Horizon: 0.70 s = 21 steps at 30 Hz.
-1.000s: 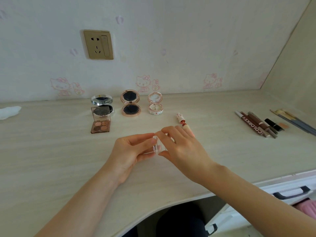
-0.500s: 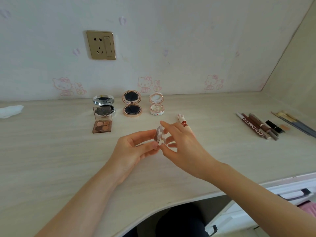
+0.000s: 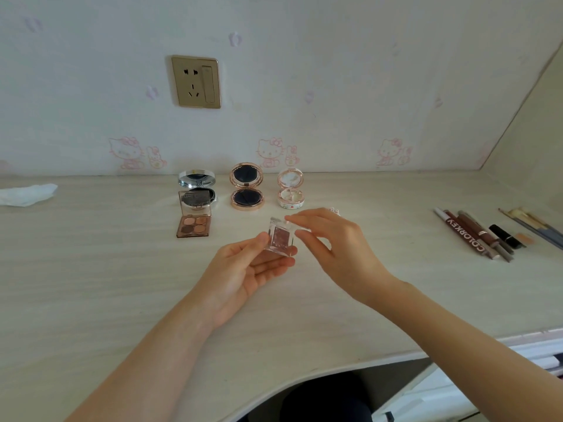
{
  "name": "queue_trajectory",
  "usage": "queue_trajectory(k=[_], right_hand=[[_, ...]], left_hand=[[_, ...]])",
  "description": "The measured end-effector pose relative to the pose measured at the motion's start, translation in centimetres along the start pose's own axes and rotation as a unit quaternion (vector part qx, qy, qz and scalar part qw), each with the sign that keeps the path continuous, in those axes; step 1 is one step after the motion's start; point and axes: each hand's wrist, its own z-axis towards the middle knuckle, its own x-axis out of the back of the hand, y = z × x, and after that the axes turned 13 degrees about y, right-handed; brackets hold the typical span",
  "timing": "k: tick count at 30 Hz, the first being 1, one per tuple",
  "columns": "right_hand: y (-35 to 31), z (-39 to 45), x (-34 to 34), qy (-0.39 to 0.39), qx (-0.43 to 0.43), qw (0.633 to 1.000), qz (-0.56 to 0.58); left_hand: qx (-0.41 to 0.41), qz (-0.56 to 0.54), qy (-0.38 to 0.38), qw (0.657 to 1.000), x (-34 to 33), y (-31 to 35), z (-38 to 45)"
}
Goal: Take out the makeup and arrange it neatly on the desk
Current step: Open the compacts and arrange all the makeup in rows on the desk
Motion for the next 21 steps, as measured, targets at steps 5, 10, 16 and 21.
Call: queue_trajectory(k=[5,10,16,21], right_hand=[[0.5,2.0,-1.5,-0.022,-0.095,0.995,0.031],[1.5,3.9,-3.6,-0.073,-0.135,0.987,0.044],[2.0,5.9,-6.2,-0.141,-0.133,0.981,0.021],[2.0,7.1,-8.0,-0.156,-0.121,0.980,0.026]], left_hand=[[-0.004,0.007,0.019,1.000,0.2,0.2,0.2],[-0.118,0.119,0.117,0.979,0.6,0.3,0.5],[-0.302,0.448,0.203,0.816,2.0,-0.1,0.9],[-0.359,0.562,0.234,0.707,2.3,-0.1,1.2]])
